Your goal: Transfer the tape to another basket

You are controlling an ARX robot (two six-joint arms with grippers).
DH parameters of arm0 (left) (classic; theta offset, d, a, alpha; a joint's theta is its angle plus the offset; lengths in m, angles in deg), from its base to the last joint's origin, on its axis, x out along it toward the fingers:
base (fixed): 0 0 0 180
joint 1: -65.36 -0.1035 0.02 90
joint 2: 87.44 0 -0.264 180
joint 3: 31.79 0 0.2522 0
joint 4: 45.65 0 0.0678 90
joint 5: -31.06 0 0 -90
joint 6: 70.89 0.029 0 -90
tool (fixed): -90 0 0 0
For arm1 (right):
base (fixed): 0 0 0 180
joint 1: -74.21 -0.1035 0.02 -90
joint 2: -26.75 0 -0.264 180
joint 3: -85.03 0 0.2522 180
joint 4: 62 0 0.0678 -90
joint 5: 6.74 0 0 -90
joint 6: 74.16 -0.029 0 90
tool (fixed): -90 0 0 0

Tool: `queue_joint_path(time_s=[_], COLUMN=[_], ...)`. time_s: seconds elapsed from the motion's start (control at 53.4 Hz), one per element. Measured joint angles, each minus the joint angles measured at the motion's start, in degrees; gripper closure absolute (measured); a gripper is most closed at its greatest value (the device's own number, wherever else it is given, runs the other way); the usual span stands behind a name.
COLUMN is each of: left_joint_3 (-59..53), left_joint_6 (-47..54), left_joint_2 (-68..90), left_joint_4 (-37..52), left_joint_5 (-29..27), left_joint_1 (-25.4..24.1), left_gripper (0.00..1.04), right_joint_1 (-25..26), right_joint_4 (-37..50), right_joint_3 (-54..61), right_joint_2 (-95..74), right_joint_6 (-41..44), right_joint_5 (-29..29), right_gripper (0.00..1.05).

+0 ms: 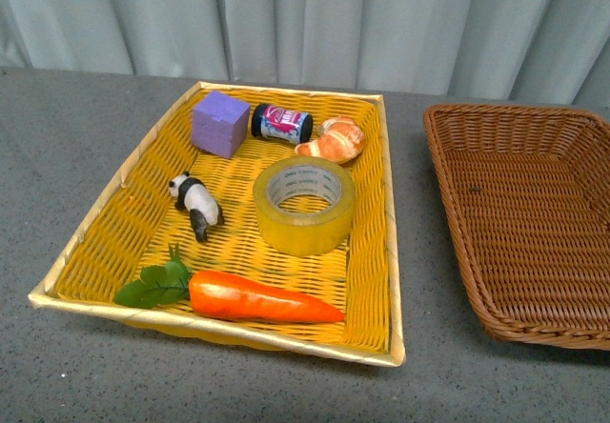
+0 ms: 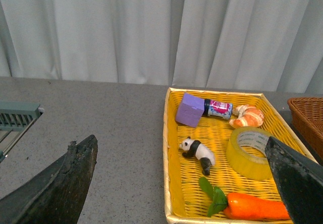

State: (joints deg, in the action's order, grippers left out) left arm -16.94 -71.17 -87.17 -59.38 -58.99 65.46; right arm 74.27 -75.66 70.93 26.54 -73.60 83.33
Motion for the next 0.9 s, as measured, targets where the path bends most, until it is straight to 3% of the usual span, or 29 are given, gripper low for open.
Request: queue_joint_path(time_s=[0.899], left_joint_3=[0.0], left_joint_6=[0.0], left_joint_2=[0.0], left_joint_4=[0.0], left_joint_5=[0.0], left_joint_1=[0.0], left_gripper=[0.06], right_joint_1=[0.0], right_joint_4=[0.0], right_joint_3=[0.0], right_joint_2=[0.0], right_joint_6=[0.0], right_joint_5=[0.0], right_gripper=[0.09])
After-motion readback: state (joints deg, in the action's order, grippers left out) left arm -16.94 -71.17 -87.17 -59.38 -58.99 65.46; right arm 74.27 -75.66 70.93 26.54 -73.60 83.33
